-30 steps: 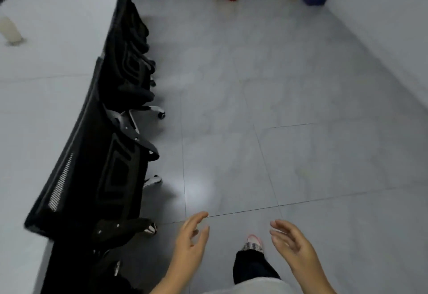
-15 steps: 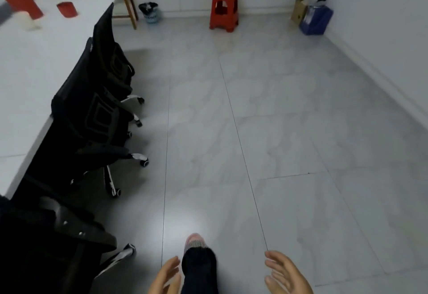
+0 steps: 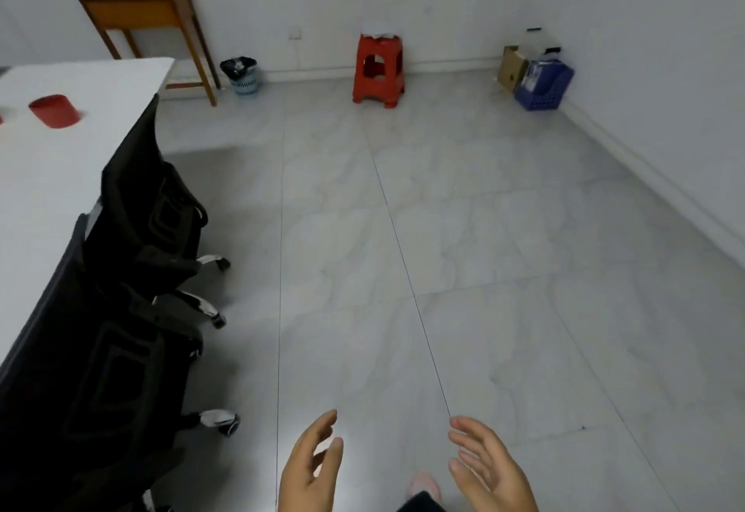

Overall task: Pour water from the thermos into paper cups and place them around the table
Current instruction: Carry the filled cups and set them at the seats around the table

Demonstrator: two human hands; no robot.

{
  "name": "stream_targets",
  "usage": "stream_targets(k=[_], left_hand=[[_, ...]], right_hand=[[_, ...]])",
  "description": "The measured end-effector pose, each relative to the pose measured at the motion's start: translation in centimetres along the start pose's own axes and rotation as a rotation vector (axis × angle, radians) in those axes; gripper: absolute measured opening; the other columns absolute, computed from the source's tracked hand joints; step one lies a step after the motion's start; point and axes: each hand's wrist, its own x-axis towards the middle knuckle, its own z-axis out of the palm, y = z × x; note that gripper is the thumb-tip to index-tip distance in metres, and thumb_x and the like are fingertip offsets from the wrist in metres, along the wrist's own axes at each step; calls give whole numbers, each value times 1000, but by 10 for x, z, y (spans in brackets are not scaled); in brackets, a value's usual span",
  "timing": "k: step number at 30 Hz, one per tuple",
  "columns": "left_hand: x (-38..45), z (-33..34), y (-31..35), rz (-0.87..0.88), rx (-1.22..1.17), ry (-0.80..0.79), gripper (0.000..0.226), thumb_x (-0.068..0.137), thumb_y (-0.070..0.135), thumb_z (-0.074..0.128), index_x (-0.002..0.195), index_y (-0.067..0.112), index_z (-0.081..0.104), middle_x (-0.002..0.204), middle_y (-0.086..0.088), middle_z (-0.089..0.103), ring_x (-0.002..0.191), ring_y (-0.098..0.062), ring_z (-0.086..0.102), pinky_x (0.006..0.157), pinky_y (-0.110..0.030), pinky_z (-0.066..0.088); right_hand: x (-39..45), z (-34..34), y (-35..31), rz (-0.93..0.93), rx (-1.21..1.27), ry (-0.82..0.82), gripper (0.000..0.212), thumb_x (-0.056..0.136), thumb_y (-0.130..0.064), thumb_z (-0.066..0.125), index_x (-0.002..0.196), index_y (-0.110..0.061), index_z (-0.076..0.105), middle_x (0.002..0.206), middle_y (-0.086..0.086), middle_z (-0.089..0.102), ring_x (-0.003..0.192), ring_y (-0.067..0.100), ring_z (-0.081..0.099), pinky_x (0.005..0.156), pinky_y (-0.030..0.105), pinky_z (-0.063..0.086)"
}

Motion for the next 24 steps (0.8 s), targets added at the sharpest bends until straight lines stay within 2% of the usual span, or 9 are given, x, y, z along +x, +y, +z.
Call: stream_targets(k=[3,5,7,11,13,15,18,21,24], left_hand=[[77,21,8,-31,-16,-9,28,83,-5,57,99,18,62,106,-6,62,100,-15,55,75,-15,43],[133,37,20,-48,0,-2,27,84,-4,57,101,17,61,107,-7,61,103,-19,53,81,-23,40],[192,53,39,-36,4,61,26,82,-6,57,98,14,63,105,-11,62,100,-22,54,74,-18,43],[306,78,92,2,-27,132,27,81,-8,58,93,16,64,102,-10,65,98,-23,58,73,-18,42],[357,87,112,5,-17,130,27,81,-7,59,92,17,65,101,-9,65,95,-18,59,68,-7,45],[400,94,124,-11,-10,127,27,81,-6,59,91,18,66,101,-9,65,96,-18,58,68,-6,46],[465,95,129,-93,-45,173,24,84,-6,55,99,12,62,108,-14,60,108,-29,54,80,-19,45],[544,91,140,-166,-51,175,24,89,-5,47,108,5,56,116,-16,52,115,-30,47,72,-4,45],[634,86,168,-150,-87,312,22,85,-8,51,102,5,60,110,-16,57,104,-30,51,70,1,42]], right_hand=[[84,-15,3,83,19,57,37,73,18,57,95,-12,58,99,-9,66,84,-5,63,70,1,45],[149,-27,-2,131,57,47,33,77,20,51,97,-7,55,84,-24,69,79,-6,64,68,1,45],[218,-35,-18,100,55,66,31,78,20,49,94,-6,55,74,-31,67,74,-12,62,66,1,45],[349,-31,-88,-42,-27,19,36,73,13,61,91,-18,59,97,-7,67,83,-13,60,71,0,44],[409,-27,-121,-57,-34,-60,37,75,10,61,93,-21,58,103,-4,64,88,-13,59,75,1,44],[463,-21,-135,-47,-56,-113,36,75,11,61,93,-21,58,103,-3,64,90,-10,60,75,2,44],[542,-7,-145,75,-53,-177,27,83,9,52,92,-17,57,105,8,62,106,15,59,75,5,45],[628,5,-155,187,-142,-321,31,96,-2,24,89,-12,53,113,21,49,121,34,42,86,21,38],[713,28,-181,192,-146,-268,26,91,9,34,90,-7,55,108,21,53,108,31,49,70,12,45]])
